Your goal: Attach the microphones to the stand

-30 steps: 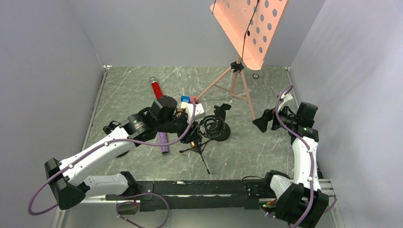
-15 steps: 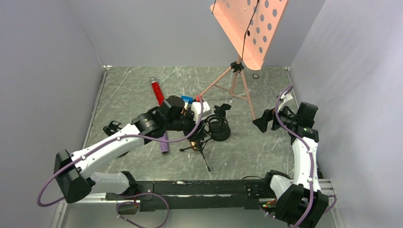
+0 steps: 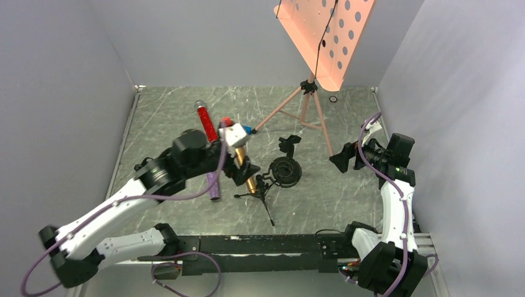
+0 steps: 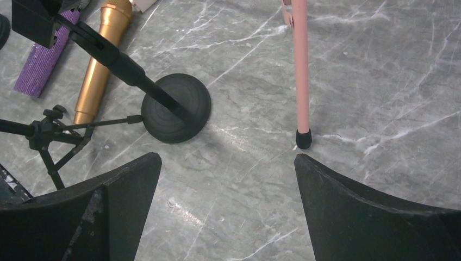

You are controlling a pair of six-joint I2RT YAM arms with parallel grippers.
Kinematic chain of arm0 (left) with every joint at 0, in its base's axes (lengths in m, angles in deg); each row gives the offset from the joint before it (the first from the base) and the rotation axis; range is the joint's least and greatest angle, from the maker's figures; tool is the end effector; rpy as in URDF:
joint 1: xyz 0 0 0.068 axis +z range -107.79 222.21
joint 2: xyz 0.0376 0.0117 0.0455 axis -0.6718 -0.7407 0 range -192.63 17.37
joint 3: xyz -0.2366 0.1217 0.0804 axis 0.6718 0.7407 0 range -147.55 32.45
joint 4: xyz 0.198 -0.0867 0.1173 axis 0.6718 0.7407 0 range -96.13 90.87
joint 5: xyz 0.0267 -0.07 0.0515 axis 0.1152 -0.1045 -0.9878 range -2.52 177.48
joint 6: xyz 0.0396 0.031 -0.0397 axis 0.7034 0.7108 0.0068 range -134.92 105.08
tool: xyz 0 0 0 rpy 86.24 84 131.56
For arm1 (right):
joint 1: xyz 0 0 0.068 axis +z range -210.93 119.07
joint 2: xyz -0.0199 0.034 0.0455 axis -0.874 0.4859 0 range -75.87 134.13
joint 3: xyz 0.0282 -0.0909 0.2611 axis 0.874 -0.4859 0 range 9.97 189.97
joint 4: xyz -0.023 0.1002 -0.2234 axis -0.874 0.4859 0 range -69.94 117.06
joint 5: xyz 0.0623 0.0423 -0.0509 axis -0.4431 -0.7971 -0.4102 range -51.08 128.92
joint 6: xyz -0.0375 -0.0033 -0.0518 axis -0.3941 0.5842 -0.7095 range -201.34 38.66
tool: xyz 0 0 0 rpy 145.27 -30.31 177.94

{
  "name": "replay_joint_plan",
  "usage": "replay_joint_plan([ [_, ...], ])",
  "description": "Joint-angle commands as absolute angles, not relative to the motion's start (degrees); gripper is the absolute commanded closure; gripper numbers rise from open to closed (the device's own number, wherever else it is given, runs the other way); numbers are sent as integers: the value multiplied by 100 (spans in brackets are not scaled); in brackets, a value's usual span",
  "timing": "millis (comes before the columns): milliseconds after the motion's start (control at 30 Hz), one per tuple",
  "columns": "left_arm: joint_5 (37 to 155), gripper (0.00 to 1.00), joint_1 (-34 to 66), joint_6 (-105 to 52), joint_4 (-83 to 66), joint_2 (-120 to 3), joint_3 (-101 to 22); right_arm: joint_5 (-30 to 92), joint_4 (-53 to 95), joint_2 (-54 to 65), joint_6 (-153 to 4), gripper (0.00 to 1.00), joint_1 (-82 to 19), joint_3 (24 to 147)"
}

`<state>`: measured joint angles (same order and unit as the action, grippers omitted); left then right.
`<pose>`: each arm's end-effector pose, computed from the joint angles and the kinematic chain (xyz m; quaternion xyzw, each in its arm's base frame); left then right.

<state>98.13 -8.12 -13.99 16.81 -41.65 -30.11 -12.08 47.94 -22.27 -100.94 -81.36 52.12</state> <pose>0.1342 -0.1763 0.3775 0.3999 0.7094 -0.3092 0.4911 0.1796 -0.0258 0.2770 -0.1783 0.8171 0.2335 0.4961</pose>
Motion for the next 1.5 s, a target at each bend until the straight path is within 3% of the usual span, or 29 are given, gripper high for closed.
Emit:
replay_joint_plan([
  [0,8787,1,-700,-1897,1113,-2911,-2594,-1258,4667,-2354,-10255,0,-8113,5268],
  [133,8609,1,25,-2839,978,-2027,-1811,-1422,4668,-2385,-10261,0,-8108,5268],
  [267,8695,1,923,-3740,1392,-2089,-1493,-1478,4675,-2396,-10277,0,-8114,5268],
  [467,8395,3,1675,-4239,2277,-3679,-1876,-1470,4687,-2419,-10292,0,-8111,5268],
  [1000,7884,6,1949,-4412,1721,-6957,-1909,-1504,4713,-2397,-10302,0,-8104,5273],
  [1167,8104,18,2262,-4531,1615,-7505,-2211,-1495,4722,-2391,-10312,0,-8102,5277],
  [1300,8000,20,2287,-4578,2197,-8036,-2883,-1496,4746,-2374,-10337,0,-8082,5285],
  [1333,7875,27,2289,-4618,2477,-8222,-3089,-1489,4752,-2375,-10344,0,-8080,5286],
  [1433,7658,61,2296,-4735,3169,-8701,-3568,-1438,4763,-2372,-10378,0,-8048,5286],
  [1467,7673,62,2303,-4730,3264,-8801,-3617,-1422,4765,-2375,-10389,0,-8041,5292],
])
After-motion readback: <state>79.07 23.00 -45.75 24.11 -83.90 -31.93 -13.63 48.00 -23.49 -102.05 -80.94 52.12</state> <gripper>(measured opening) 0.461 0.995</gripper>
